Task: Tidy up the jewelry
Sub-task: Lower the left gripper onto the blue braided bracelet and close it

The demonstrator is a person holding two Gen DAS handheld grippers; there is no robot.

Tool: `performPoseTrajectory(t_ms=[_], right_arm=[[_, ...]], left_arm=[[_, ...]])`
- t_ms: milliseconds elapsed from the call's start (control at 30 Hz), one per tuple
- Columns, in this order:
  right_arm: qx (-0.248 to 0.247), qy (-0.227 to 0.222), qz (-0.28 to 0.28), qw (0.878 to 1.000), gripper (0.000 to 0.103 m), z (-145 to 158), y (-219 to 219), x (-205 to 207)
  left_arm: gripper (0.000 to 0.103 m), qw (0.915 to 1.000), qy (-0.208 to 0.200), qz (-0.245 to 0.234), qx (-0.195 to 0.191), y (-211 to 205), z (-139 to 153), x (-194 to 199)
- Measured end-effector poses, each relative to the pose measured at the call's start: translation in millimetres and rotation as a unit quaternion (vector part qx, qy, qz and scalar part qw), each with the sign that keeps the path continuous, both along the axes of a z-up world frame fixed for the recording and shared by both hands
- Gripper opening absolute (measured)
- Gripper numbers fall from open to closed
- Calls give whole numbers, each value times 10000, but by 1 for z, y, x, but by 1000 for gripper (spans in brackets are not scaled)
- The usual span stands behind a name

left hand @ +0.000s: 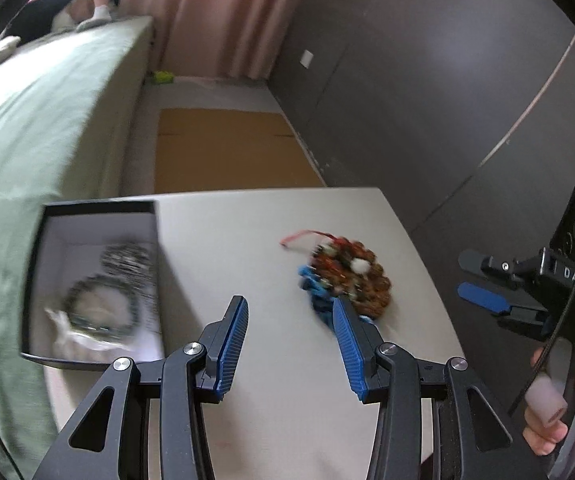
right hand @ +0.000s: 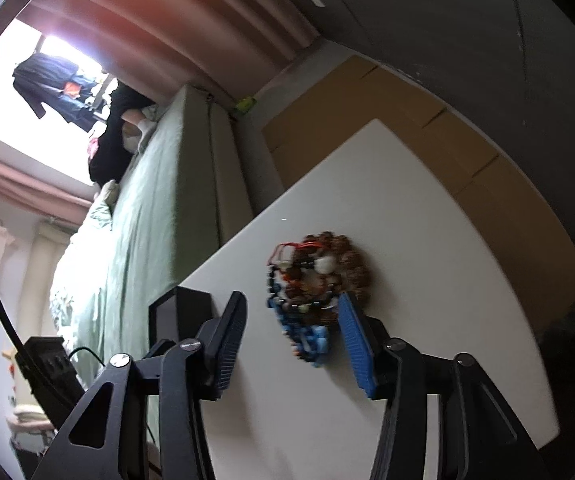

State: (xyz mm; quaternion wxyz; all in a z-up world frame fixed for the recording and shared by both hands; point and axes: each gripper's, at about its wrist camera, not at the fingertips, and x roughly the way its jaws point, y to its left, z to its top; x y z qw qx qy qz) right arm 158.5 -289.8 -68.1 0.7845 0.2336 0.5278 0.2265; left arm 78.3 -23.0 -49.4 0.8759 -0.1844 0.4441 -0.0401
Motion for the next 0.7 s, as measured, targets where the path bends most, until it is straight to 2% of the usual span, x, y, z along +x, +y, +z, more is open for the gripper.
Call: performPoseTrajectory(t_ms=[33,267,533,700], right_arm=[[-17,11,-42,10000,64,-1,-4,1],[-77,164,-398,9990,64,-6,-38,10],[-88,324,-346,9988,64,-11,-48,12],[-42,313,-431,9986,64,-10,-53,12]], left_arm=[[46,10000,16,-35,19,-6,-2,2],[46,9998,130,-160,69,-35,-17,18],[46,9986,350,-266,291,-64,-36,33],[46,9978,545,-238,278,-70,-55,42]])
